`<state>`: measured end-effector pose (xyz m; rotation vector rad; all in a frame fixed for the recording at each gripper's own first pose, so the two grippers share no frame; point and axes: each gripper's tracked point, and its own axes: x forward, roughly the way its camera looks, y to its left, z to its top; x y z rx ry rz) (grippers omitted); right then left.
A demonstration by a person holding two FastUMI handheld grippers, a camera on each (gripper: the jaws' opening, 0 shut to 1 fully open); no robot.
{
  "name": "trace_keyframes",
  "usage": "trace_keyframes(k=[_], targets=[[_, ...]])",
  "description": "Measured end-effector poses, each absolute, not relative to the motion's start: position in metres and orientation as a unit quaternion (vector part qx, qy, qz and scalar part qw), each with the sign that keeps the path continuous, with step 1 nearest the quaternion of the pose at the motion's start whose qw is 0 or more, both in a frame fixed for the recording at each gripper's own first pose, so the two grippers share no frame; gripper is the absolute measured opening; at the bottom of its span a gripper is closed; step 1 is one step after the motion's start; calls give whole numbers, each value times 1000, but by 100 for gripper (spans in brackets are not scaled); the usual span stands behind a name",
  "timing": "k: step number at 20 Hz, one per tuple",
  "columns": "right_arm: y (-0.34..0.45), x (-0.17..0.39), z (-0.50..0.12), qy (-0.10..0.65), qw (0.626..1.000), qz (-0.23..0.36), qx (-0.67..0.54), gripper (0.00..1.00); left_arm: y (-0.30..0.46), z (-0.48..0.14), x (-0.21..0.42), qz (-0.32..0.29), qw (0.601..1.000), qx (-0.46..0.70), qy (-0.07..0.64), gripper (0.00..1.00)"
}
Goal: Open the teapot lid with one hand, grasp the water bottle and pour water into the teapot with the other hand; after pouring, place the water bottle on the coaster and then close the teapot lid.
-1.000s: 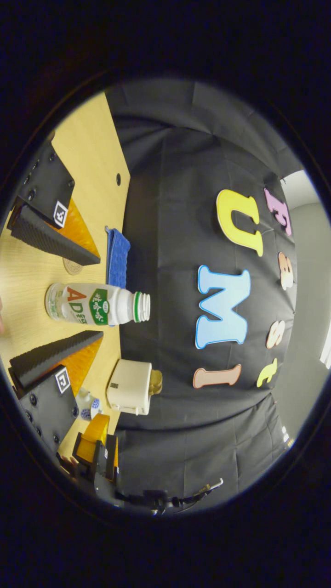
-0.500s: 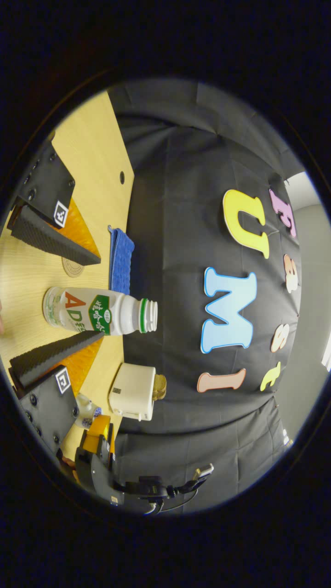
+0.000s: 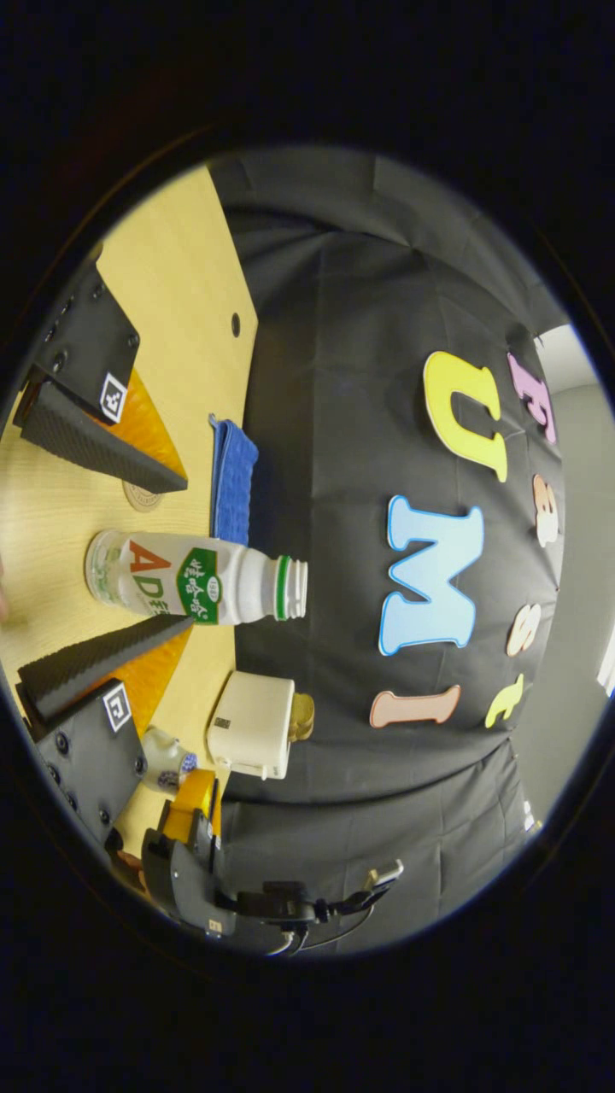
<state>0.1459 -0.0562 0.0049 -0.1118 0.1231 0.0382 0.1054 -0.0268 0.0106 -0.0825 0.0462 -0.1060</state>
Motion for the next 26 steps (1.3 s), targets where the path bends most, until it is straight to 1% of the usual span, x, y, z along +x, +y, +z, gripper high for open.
trace_keyframes(k=[1,2,3,7,8,9,10,11,12,13,14,15,16,18,19,20,21,22,23,24,25,26], targets=[[-55,145,9,52,997,20,-58,8,-28,10,106,-54,997,-41,23,90],[-53,143,16,42,997,24,-57,8,-28,9,107,-54,997,-41,24,99],[-51,140,22,33,998,27,-56,8,-28,8,109,-54,997,-41,26,100],[-43,128,29,16,998,43,-48,8,-39,5,116,-66,997,-41,28,99],[-41,125,29,16,998,47,-48,7,-41,3,119,-67,996,-40,30,94],[-39,123,30,13,997,51,-49,8,-43,2,122,-68,996,-42,33,99],[-38,121,30,11,997,53,-51,8,-44,-2,127,-70,996,-47,39,94],[-36,119,31,10,997,56,-52,8,-45,-4,133,-71,995,-51,44,94],[-34,117,32,8,997,60,-52,8,-44,-6,140,-69,995,-53,49,99],[-33,116,33,7,997,64,-51,8,-43,-9,147,-66,995,-51,53,94],[-32,114,35,4,996,68,-50,8,-43,-12,152,-68,995,-46,57,99],[-32,111,37,0,996,71,-50,8,-45,-13,158,-72,995,-44,60,95],[-31,106,37,0,996,73,-50,8,-49,-11,161,-83,994,-45,59,99],[-31,89,35,0,996,79,-44,8,-51,-10,165,-83,994,-38,56,87],[-32,78,33,1,996,81,-40,8,-53,-9,166,-85,994,-31,56,76],[-32,68,32,1,996,83,-37,8,-56,-9,165,-87,994,-22,56,82],[-33,57,33,-2,996,84,-33,8,-58,-8,165,-91,994,-15,55,80],[-33,45,34,-6,996,85,-29,8,-61,-8,162,-98,994,-3,54,76],[-32,27,38,-13,996,87,-20,8,-65,-7,162,-102,993,7,52,76],[-32,16,39,-17,996,88,-12,8,-70,-4,163,-109,993,24,50,80],[-32,3,40,-20,996,89,-5,8,-76,-1,163,-116,991,46,46,72],[-34,-9,40,-22,996,85,2,7,-80,3,164,-123,989,70,40,79]])
